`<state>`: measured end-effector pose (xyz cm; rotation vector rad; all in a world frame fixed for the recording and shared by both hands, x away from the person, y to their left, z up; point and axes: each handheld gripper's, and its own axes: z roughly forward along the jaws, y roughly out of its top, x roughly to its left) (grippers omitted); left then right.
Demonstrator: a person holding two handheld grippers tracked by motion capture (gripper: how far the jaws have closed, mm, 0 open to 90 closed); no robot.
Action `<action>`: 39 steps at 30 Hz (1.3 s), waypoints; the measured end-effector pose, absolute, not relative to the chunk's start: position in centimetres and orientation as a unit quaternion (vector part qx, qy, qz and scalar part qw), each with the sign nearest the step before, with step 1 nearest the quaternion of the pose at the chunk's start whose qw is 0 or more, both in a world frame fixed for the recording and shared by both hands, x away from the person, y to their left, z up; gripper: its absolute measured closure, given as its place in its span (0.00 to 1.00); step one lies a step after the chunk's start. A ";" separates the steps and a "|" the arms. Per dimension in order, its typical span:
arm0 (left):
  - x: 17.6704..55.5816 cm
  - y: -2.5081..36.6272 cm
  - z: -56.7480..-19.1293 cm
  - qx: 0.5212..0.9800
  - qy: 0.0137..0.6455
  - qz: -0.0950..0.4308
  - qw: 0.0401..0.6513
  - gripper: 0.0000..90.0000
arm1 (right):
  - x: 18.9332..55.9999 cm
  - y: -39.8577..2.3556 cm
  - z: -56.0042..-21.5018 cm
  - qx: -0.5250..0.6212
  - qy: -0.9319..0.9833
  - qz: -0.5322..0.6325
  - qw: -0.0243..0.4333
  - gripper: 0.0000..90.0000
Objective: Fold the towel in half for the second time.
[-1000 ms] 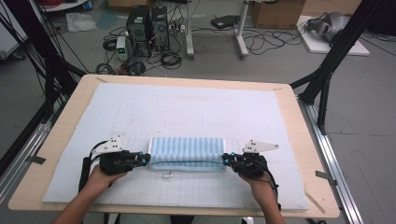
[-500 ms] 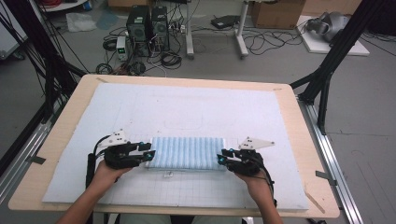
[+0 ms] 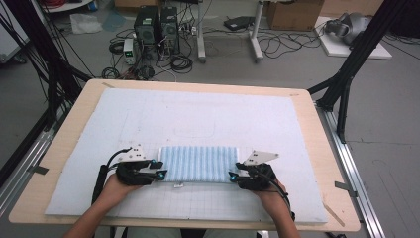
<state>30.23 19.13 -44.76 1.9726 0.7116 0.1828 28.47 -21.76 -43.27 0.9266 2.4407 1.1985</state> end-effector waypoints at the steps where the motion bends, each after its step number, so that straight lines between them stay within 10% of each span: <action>1: 30.4 19.4 -44.7 0.802 0.304 0.084 0.507 0.53 | 28.4 -22.2 -42.9 0.326 0.831 0.429 0.135 0.55; 14: 31.7 24.1 -43.2 0.688 0.400 0.197 0.572 0.21 | 29.1 -26.9 -41.8 0.446 0.741 0.428 0.263 0.15; 39: 31.3 26.3 -42.5 0.682 0.385 0.212 0.585 0.23 | 28.3 -29.6 -41.8 0.453 0.734 0.430 0.267 0.12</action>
